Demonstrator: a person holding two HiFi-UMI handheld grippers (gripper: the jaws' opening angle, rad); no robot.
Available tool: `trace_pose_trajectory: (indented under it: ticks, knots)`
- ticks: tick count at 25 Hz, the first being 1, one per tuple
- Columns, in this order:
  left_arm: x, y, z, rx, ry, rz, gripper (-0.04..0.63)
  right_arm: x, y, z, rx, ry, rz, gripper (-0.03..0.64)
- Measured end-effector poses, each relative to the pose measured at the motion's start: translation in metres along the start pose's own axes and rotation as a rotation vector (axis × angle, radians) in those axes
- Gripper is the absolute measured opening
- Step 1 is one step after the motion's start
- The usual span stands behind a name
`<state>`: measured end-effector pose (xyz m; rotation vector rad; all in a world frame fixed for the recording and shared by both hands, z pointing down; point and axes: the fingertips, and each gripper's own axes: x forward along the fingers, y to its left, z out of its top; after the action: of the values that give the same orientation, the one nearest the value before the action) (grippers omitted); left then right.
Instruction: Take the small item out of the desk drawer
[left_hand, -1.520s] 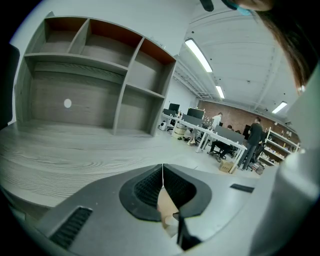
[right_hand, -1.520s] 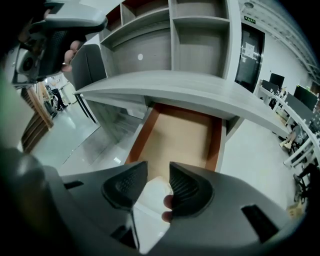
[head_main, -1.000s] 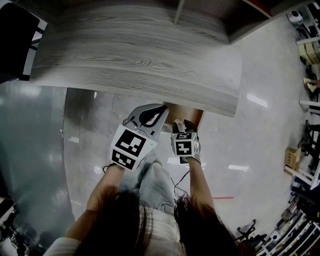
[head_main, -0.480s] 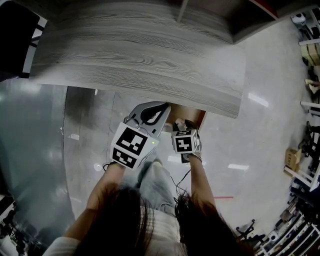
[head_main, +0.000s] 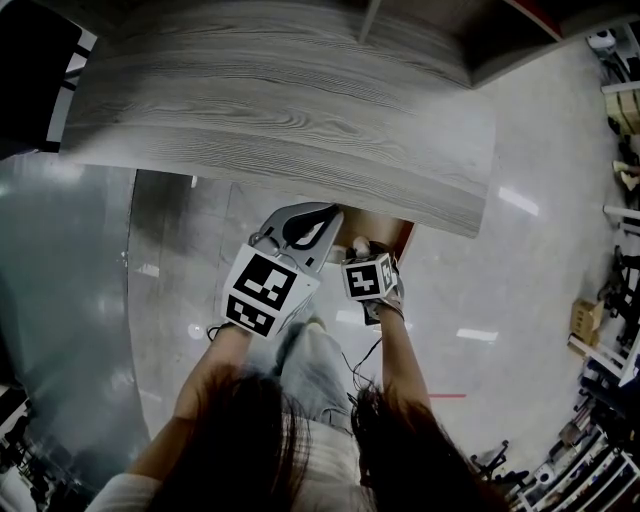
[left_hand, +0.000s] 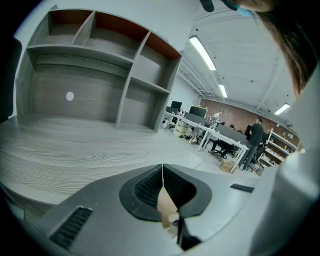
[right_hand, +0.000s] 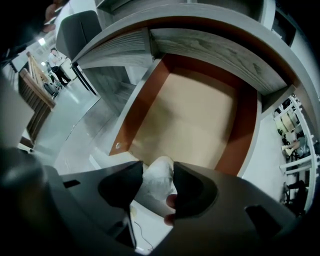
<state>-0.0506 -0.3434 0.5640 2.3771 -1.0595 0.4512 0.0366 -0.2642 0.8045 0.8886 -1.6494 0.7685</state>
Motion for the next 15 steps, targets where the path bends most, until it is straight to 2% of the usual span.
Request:
trace_pose_trajectory:
  ticks: [4,15]
  knots:
    - [0.0001,-0.0002,-0.0018,-0.001,0.002,0.003,0.018,0.0034,-0.0009,-0.0012,-0.013,0.031,0.008,0.198]
    - [-0.0046,-0.0029,-0.0026,0.000,0.001,0.012,0.018,-0.0006,-0.0040,-0.0015,-0.006,0.018,0.020,0.172]
